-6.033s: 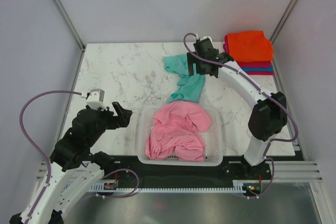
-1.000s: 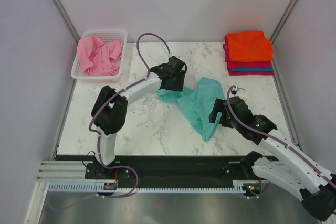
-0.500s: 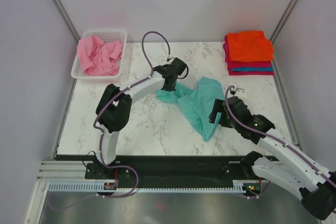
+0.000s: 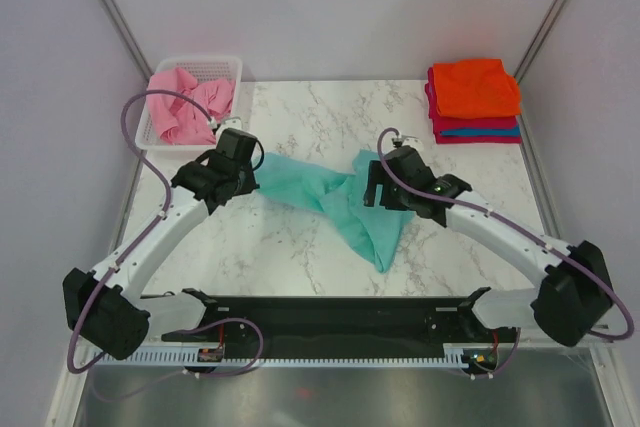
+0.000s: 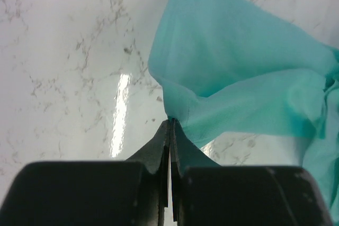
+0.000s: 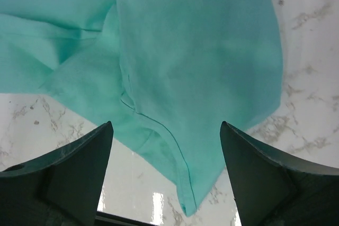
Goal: Fold and stack the t-shirts
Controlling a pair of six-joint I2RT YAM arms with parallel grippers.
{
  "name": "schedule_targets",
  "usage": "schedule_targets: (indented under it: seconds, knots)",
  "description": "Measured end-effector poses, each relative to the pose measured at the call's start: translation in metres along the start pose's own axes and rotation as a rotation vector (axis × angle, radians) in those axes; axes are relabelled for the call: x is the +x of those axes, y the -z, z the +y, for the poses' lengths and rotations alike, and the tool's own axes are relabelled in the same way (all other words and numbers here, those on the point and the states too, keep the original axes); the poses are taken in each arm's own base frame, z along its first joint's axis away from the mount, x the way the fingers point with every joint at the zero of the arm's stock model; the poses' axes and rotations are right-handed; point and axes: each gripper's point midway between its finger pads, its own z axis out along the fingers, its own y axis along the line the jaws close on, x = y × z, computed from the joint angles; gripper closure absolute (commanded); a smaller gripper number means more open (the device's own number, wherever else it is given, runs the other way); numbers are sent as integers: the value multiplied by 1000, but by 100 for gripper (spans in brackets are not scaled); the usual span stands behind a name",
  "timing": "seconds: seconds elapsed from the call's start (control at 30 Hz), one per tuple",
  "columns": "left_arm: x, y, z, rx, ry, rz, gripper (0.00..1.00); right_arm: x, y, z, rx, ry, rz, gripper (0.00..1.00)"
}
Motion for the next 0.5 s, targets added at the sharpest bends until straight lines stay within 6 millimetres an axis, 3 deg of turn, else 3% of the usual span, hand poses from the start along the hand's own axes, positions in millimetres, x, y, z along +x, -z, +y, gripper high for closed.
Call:
schedule_targets:
  seconds: [0.2, 0.37, 0.5]
  knots:
    - [73, -26, 19, -37, -50, 212, 98, 8, -49, 29, 14, 73, 81, 15]
    - [77, -26, 13, -1, -44, 229, 98, 19, -78, 41, 25, 113, 131, 25]
    - [77, -25, 11, 13, -40, 235, 98, 23, -89, 54, 12, 148, 140, 55]
